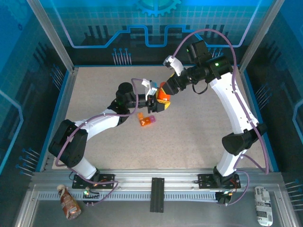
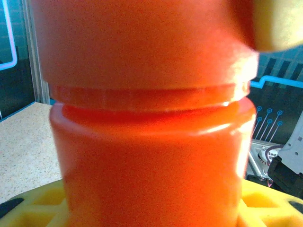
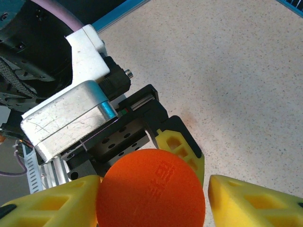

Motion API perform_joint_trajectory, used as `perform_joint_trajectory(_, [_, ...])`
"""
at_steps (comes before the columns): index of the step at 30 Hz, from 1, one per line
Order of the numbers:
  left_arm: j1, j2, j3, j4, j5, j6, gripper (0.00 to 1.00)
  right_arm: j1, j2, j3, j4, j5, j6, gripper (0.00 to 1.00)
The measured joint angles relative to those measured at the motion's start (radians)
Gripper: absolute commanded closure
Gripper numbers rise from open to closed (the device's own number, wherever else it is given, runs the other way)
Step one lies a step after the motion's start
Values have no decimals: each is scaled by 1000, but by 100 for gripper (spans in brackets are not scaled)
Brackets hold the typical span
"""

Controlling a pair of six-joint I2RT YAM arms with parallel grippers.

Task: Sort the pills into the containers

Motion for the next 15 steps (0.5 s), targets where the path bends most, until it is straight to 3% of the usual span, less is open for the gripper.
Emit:
perform_joint_trajectory(7, [5,3,0,-43,-1,-1,100,19,-22,-96,66,42,61,54])
perform_joint_trajectory(11, [8,5,-2,-78,-9,9,100,38,-71,-198,160,105,173,61])
perform_joint_trajectory(15, [10,5,-4,-99,-25,20,100,58,-120,-295,262,167,299,63])
